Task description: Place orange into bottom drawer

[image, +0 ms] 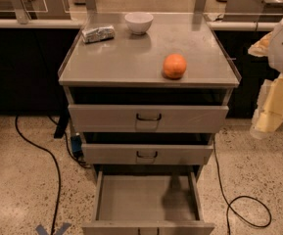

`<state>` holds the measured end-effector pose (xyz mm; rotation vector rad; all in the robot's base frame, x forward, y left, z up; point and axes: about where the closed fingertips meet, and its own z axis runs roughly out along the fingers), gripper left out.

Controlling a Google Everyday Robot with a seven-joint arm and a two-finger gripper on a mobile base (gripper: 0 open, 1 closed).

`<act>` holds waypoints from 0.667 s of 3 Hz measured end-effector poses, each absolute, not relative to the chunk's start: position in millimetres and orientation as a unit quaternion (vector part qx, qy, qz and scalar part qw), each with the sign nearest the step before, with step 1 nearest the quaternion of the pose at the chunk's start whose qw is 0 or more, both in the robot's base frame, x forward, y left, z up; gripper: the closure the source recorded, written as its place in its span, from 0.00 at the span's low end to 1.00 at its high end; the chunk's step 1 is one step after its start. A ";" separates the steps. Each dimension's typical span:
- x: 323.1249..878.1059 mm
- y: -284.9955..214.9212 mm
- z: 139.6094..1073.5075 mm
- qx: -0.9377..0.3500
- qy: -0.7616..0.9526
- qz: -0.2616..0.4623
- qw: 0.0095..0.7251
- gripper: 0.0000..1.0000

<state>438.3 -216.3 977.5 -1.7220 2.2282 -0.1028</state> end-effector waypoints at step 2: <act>474.8 -204.8 972.9 -0.620 0.764 -0.030 0.175 0.00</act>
Offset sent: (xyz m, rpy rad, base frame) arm 0.0894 0.0268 -0.0176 0.0500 -0.0122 0.1248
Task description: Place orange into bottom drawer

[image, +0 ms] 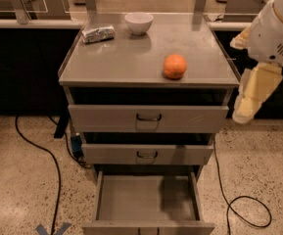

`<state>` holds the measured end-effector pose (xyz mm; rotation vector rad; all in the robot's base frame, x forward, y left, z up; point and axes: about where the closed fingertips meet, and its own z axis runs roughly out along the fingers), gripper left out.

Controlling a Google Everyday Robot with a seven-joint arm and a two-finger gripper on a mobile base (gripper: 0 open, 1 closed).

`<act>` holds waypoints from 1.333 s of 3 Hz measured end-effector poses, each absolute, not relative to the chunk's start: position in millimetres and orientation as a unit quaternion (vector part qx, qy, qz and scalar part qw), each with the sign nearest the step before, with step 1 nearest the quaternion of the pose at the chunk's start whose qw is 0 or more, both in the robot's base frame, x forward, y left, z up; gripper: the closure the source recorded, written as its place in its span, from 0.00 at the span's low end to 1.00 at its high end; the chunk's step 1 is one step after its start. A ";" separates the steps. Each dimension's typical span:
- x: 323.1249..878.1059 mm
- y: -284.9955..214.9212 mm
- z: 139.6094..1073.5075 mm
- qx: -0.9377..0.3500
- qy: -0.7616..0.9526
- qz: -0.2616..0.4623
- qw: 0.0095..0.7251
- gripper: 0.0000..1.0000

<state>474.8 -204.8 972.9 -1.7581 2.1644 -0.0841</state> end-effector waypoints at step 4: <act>603.2 -152.2 945.5 -0.655 0.727 -0.026 0.202 0.00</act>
Offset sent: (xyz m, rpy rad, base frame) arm 0.1764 0.0559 -0.0400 0.0266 -0.0098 0.0845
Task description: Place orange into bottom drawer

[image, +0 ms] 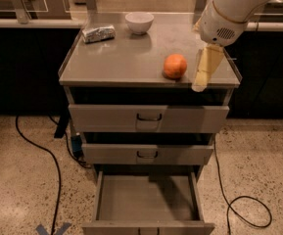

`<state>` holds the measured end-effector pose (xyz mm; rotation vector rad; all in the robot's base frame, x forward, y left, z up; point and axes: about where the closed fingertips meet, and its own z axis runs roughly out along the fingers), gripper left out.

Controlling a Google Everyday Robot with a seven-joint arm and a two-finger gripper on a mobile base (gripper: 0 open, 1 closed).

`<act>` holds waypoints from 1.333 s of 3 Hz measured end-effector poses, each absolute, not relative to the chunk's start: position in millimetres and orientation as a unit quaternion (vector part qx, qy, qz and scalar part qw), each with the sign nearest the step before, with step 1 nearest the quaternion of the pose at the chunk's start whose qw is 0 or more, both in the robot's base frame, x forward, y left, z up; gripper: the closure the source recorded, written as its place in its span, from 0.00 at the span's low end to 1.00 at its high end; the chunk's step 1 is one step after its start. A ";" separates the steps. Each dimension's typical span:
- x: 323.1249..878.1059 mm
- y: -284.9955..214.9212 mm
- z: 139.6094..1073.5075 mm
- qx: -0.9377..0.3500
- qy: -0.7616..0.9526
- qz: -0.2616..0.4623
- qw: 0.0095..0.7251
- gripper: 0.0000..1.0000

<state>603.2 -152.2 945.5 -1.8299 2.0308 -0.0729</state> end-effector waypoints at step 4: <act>718.5 -173.7 889.8 -0.661 0.726 -0.046 0.182 0.00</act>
Offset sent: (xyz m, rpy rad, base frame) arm 0.1100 -0.0221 -0.0219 -0.0912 -0.0708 0.0020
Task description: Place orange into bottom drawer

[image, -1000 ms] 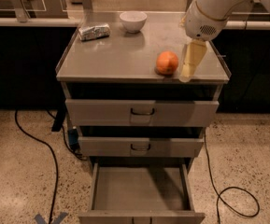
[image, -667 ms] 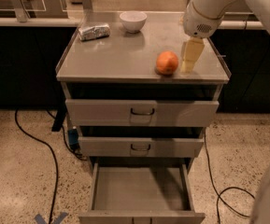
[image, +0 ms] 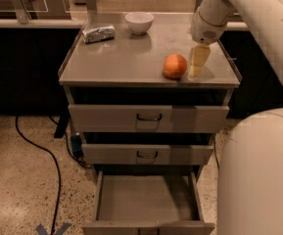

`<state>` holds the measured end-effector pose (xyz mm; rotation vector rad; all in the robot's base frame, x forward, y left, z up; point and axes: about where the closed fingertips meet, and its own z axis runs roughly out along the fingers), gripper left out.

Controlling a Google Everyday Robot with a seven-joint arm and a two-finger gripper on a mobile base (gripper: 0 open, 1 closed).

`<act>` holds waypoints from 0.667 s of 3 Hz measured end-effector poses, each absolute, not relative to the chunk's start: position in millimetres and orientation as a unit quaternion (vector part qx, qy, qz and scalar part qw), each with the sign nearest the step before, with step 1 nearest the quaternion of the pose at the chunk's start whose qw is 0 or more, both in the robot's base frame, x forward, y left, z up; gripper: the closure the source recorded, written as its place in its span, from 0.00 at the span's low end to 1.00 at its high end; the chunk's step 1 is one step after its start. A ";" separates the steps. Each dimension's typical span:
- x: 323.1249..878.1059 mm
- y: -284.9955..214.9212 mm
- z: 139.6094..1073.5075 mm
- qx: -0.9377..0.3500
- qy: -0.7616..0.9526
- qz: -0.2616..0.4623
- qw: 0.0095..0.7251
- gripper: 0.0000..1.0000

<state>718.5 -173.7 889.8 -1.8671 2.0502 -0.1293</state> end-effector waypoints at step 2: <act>733.2 -150.7 867.3 -0.679 0.711 -0.011 0.183 0.00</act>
Offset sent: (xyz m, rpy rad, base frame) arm 0.0177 0.0406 -0.0212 0.0799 0.0656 0.1173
